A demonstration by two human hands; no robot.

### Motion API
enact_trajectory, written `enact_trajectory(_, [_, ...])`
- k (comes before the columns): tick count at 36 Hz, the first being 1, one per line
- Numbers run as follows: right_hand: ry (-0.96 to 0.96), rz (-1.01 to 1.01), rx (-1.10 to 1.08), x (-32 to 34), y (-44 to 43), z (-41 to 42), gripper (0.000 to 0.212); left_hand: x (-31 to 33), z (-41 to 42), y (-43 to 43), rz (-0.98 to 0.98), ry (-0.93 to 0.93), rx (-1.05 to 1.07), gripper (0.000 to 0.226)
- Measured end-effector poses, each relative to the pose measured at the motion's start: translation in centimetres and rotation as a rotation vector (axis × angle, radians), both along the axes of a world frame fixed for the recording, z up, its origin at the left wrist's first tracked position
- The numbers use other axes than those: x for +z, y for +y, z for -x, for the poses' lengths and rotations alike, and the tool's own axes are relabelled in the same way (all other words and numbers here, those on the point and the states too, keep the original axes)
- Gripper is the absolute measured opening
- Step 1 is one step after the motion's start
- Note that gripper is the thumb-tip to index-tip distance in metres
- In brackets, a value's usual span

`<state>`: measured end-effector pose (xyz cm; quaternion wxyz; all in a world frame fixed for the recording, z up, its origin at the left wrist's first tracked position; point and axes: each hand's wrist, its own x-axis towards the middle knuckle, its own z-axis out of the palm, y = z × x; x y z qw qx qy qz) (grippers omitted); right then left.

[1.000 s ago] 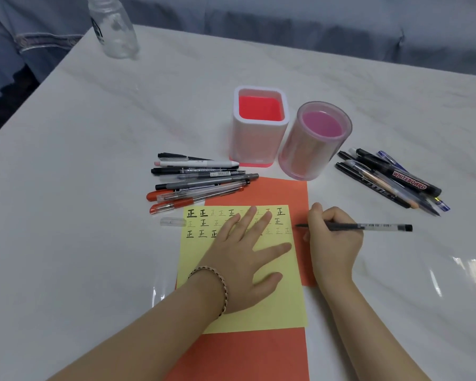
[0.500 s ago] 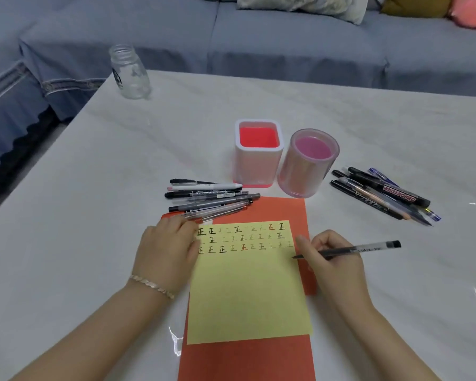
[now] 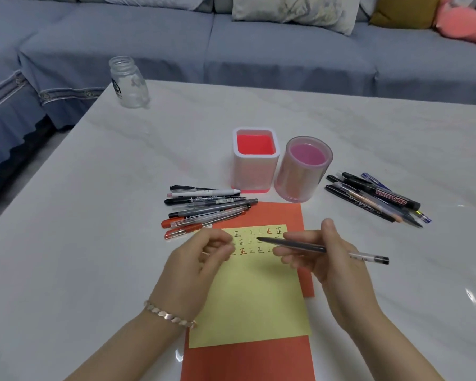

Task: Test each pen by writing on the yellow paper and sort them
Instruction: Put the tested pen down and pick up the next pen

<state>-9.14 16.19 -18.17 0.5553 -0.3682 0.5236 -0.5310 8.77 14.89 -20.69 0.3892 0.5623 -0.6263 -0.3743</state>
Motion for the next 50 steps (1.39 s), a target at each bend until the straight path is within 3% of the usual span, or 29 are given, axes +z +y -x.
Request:
enact_trajectory(11, [0.062,0.058,-0.016,1.4,0.7,0.8,0.051,2.2,1.9,0.6,0.051,0.087,-0.066,0.028])
enact_trajectory(20, [0.213,0.039,0.038,1.7,1.1,1.2,0.045,2.7,3.2,1.0,0.145,-0.086,-0.298,0.020])
enact_trajectory(27, [0.165,0.041,0.031,1.2,0.7,2.9,0.046,3.6,5.3,-0.1,-0.071,-0.154,-0.461,0.018])
enact_trajectory(29, [0.178,0.054,0.046,1.3,0.7,3.9,0.045,4.1,6.1,-0.7,-0.255,-0.045,-0.516,0.020])
enact_trajectory(32, [0.189,0.087,0.078,2.0,0.4,5.2,0.045,4.8,7.4,-1.5,-0.628,0.314,-0.613,0.027])
enact_trajectory(34, [0.195,0.092,0.068,2.3,0.0,5.9,0.045,5.1,8.1,-2.2,-0.696,0.396,-0.605,0.028])
enact_trajectory(36, [0.184,0.069,0.010,2.2,-0.6,6.3,0.046,4.9,8.9,-2.7,-0.528,0.275,-0.571,0.027])
enact_trajectory(39, [0.064,-0.073,-0.056,1.3,-1.7,6.4,0.051,4.2,9.4,-3.2,-0.038,-0.174,-0.533,0.019])
enact_trajectory(42, [-0.037,-0.148,0.058,0.6,-2.5,6.4,0.036,3.1,9.2,-3.3,0.175,-0.295,-0.432,0.014])
enact_trajectory(44, [0.157,-0.086,0.232,0.3,-3.4,6.9,0.010,2.3,8.6,-3.3,0.146,-0.258,-0.327,0.012])
enact_trajectory(46, [0.599,-0.016,0.269,-1.3,-5.0,8.7,0.022,1.7,7.6,-3.2,0.074,-0.206,-0.191,0.015])
enact_trajectory(48, [1.043,0.060,0.155,-2.9,-6.8,10.5,0.035,1.3,6.2,-3.2,0.061,-0.190,-0.054,0.015])
enact_trajectory(50, [1.285,0.107,0.038,-3.7,-8.4,11.8,0.039,0.8,4.6,-3.4,0.116,-0.190,0.044,0.017])
